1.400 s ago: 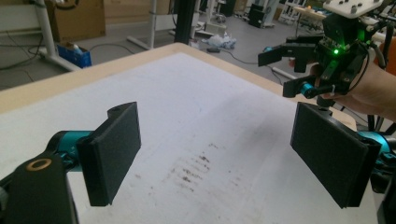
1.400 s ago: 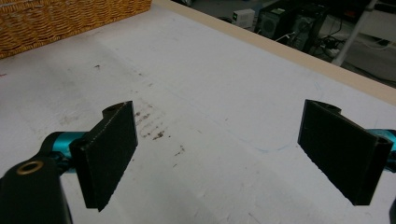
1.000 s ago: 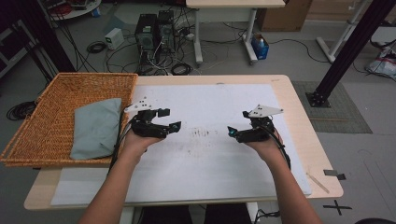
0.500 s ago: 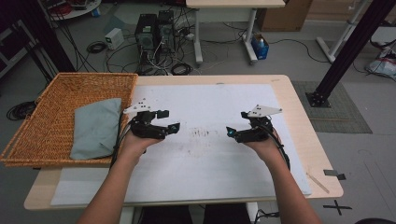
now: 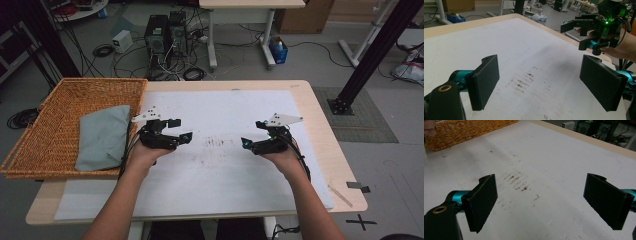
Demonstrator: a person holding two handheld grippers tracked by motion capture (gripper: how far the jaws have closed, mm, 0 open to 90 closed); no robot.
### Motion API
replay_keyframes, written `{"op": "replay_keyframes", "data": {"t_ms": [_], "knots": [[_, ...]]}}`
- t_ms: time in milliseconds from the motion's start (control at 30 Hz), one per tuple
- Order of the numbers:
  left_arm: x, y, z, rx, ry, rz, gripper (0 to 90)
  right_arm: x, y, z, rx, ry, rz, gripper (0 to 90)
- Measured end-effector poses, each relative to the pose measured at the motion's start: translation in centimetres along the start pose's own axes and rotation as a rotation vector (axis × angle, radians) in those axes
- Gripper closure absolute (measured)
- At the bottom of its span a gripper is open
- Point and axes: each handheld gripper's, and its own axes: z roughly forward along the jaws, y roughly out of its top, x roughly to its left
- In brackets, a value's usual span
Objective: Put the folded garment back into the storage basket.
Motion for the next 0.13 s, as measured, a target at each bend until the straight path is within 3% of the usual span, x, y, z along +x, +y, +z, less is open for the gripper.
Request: {"op": "replay_keyframes", "data": {"t_ms": [133], "knots": [[-0.07,0.01,0.04,-0.002,0.000,-0.002,16.1,-0.04,0.02,0.03,-0.004,0.001,0.003,11.9]]}}
